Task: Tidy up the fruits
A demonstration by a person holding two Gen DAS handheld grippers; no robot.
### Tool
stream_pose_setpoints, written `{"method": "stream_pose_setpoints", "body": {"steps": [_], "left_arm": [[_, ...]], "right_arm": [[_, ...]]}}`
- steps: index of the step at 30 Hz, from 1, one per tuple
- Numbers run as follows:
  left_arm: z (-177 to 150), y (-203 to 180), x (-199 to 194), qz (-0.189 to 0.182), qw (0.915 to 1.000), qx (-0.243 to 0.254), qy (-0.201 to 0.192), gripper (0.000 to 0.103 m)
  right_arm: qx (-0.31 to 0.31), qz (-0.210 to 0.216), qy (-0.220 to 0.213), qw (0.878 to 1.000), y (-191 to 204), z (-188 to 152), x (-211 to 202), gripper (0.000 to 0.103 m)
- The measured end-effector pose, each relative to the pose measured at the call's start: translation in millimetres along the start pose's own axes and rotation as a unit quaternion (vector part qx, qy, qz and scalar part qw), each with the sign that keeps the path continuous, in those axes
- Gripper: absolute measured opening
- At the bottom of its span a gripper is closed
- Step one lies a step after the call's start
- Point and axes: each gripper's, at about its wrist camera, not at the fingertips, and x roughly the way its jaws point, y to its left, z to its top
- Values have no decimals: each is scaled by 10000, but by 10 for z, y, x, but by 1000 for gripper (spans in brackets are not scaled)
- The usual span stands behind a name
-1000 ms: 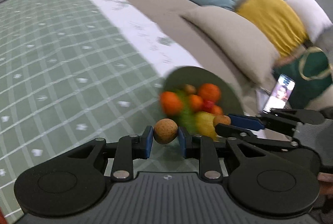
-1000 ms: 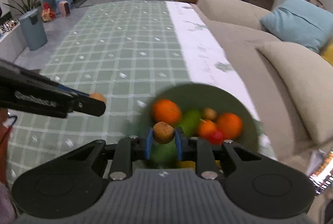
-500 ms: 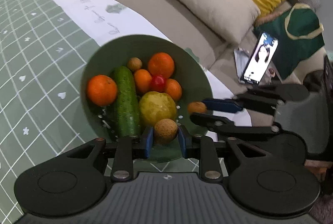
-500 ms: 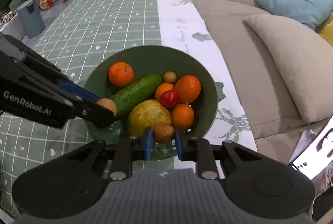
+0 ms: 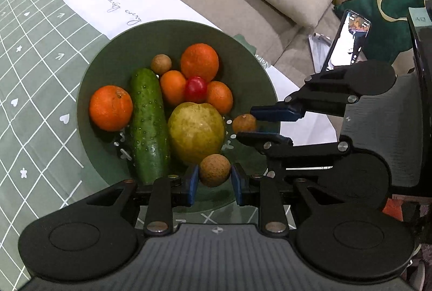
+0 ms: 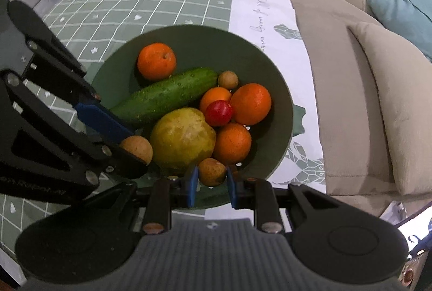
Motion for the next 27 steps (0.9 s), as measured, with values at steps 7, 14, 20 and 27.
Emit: {"method": "stream_pose_setpoints", "body": {"steps": [7, 14, 20, 27], "left_arm": [[-24, 22, 12, 27, 10000, -18, -14, 29], [-50, 40, -106, 67, 9999, -45, -134, 43], [-152, 39, -426, 217, 9983, 70, -529, 45], [-368, 76, -1001, 850, 9857, 216, -1436, 46]], "right_arm": [[-149, 69, 36, 9999, 42, -13, 24, 19], [-262, -36, 15, 9996, 87, 10, -61, 28], [-183, -134, -184, 9996, 123, 36, -282, 43], [294, -388, -744, 9960, 274, 85, -691, 78]]}}
